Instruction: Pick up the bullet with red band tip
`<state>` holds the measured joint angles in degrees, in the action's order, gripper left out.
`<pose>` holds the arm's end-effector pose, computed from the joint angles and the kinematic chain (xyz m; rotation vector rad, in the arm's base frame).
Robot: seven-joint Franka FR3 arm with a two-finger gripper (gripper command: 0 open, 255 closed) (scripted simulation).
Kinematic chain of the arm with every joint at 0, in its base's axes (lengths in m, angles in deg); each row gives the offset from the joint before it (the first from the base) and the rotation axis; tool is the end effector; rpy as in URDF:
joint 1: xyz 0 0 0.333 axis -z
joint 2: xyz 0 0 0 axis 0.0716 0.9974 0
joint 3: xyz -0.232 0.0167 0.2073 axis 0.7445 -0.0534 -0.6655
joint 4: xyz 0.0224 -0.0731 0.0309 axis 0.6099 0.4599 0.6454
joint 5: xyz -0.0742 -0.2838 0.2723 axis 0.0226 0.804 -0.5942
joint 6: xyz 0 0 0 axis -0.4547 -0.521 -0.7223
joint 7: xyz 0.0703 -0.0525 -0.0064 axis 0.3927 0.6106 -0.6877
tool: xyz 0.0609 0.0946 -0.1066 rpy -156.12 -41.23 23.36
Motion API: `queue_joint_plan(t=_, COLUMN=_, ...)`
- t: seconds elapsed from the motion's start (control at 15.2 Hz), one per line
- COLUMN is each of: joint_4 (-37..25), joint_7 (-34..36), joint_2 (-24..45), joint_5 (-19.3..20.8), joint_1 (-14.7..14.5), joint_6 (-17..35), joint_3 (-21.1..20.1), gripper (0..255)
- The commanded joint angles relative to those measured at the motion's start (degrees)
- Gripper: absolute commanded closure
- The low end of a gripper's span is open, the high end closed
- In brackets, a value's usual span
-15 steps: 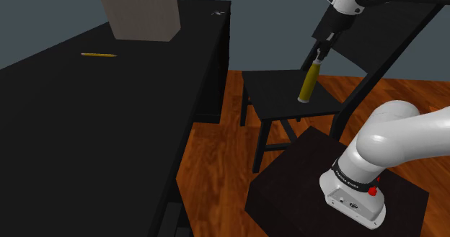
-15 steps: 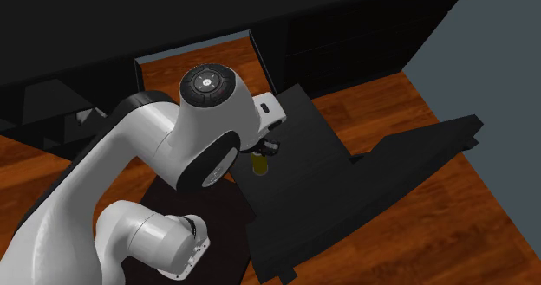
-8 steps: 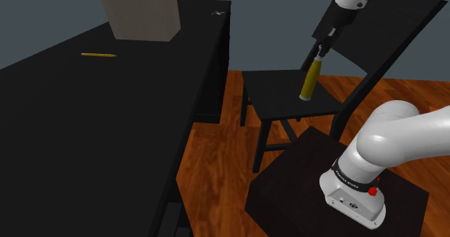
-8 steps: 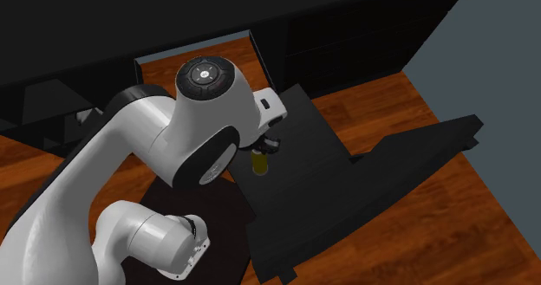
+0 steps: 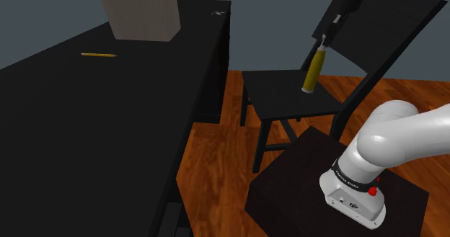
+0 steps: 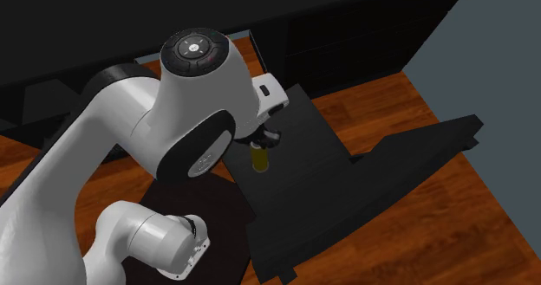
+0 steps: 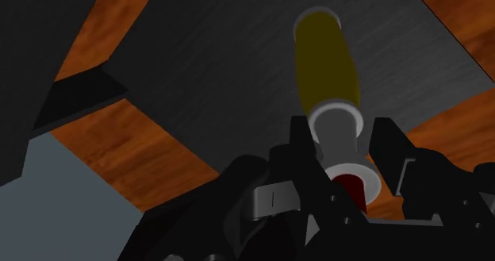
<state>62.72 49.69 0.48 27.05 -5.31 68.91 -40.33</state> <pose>0.2958 -0.1713 0.5728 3.0480 0.2083 0.2004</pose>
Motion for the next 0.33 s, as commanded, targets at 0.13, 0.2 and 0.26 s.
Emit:
queue_joint_plan(t=0.13, joint_4=-3.83, joint_7=-0.34, joint_2=0.98, joint_5=-0.56, joint_1=-0.29, joint_6=-2.85, joint_3=-0.51, gripper=255)
queue_joint_plan(t=0.2, joint_4=-3.97, joint_7=-0.36, joint_2=1.01, joint_5=-0.58, joint_1=-0.30, joint_6=-2.95, joint_3=-0.53, gripper=255)
queue_joint_plan(t=0.26, joint_4=-3.97, joint_7=-0.36, joint_2=1.02, joint_5=-0.58, joint_1=-0.30, joint_6=-2.95, joint_3=-0.53, gripper=255)
